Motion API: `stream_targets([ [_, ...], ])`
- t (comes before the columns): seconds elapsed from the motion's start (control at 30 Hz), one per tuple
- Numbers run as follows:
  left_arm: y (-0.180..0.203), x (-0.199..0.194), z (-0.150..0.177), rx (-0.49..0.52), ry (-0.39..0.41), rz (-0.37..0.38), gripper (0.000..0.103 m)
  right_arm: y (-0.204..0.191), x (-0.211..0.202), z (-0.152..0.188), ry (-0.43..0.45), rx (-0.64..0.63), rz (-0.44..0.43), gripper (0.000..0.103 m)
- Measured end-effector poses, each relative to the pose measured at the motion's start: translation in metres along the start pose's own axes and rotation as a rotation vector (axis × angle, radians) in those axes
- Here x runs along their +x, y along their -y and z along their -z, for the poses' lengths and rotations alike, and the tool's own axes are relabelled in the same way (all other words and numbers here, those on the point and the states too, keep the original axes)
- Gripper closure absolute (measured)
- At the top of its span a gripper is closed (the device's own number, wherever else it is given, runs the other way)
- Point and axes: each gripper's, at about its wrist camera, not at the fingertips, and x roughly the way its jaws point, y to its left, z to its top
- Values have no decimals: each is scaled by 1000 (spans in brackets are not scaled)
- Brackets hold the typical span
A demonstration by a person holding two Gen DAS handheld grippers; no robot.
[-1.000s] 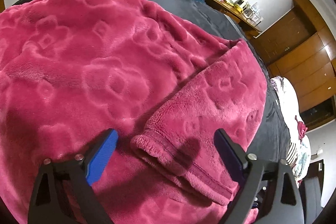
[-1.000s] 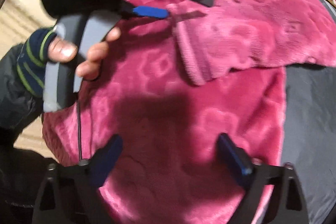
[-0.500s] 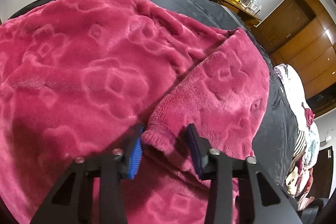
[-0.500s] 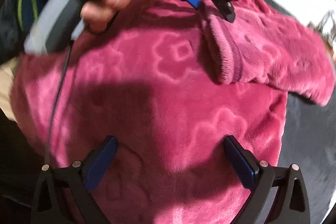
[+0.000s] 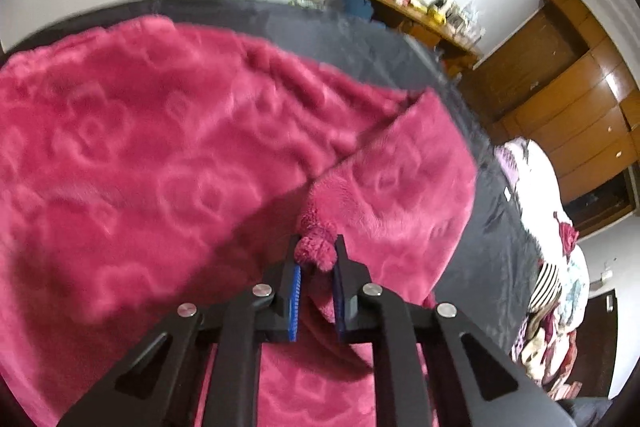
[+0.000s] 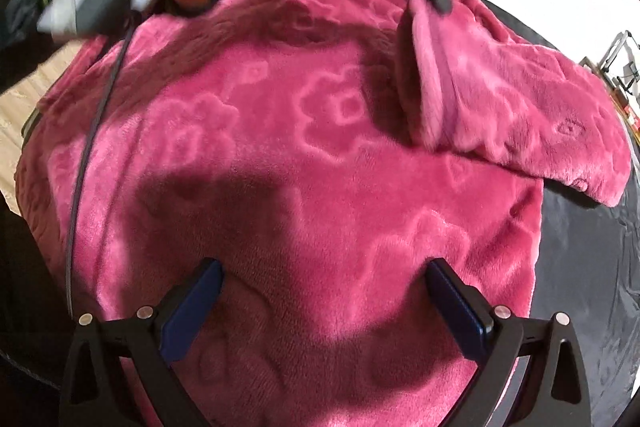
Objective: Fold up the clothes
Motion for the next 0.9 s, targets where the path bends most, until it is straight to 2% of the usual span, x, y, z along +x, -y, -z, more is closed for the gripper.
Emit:
stream_targets([
  [0.1, -7, -30, -16, -24, 74, 5, 89, 1, 3, -5, -38, -2, 2, 0],
  [0.3, -24, -87, -45, -71, 216, -16, 89, 3, 5, -8, -60, -5, 0, 0],
  [0.43, -42, -118, -57, -111, 273, -72, 89, 5, 6, -8, -67, -8, -2, 0],
  [0.6, -78, -160, -50, -199, 327, -182, 89, 2, 5, -8, -69, -9, -4, 0],
  [0.73, -108, -174, -37, -264, 336, -264, 89, 3, 5, -8, -71, -10, -5, 0],
  [0.9, -150, -166, -15, -366, 264, -336, 89, 4, 5, -9, -74, -12, -5, 0],
])
